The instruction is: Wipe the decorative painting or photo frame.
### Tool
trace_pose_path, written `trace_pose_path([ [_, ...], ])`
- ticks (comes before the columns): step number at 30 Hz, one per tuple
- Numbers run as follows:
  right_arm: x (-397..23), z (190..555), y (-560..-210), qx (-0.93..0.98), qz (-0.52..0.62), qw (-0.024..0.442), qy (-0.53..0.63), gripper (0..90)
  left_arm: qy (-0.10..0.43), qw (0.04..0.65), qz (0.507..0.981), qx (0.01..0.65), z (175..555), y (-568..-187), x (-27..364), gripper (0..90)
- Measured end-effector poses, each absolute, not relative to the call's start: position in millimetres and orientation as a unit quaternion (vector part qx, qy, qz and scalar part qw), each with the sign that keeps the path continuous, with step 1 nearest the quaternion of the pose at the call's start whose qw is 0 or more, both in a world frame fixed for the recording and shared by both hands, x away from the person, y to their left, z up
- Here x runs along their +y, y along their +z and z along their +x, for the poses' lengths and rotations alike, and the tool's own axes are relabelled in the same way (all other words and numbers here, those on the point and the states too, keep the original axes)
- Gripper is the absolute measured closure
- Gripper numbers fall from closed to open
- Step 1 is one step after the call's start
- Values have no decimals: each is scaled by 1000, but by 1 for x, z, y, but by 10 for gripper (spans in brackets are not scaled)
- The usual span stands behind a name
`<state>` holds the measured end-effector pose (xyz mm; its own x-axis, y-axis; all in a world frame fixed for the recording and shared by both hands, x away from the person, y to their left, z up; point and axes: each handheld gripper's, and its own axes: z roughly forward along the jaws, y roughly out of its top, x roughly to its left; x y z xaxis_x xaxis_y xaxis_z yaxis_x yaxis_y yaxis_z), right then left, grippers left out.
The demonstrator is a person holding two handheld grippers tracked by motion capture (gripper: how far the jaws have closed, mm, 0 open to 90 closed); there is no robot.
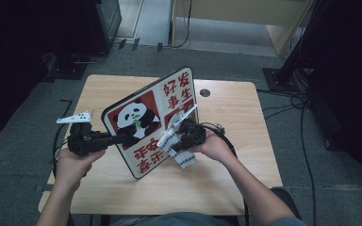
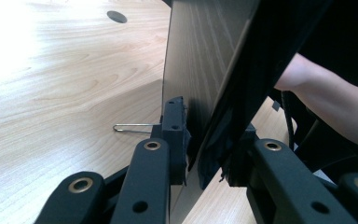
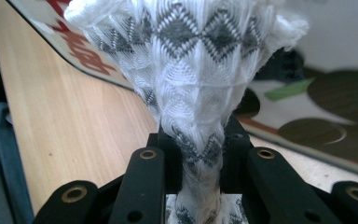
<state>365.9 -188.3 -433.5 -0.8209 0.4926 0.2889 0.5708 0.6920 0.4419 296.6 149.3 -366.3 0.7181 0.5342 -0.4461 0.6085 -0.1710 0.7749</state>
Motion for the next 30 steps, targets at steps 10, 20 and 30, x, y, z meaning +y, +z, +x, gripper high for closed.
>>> trace_pose_path([
  [10,-179,360,-390,-915,-259,49,-307,768,-34,523,764,375,296,-366,149,754],
  [20,-175,357,-344,-908,-238,24,-344,775,-30,522,765,375,295,-366,148,758],
  [30,-171,363,-301,-893,-224,2,-390,772,-27,523,765,375,296,-366,148,760],
])
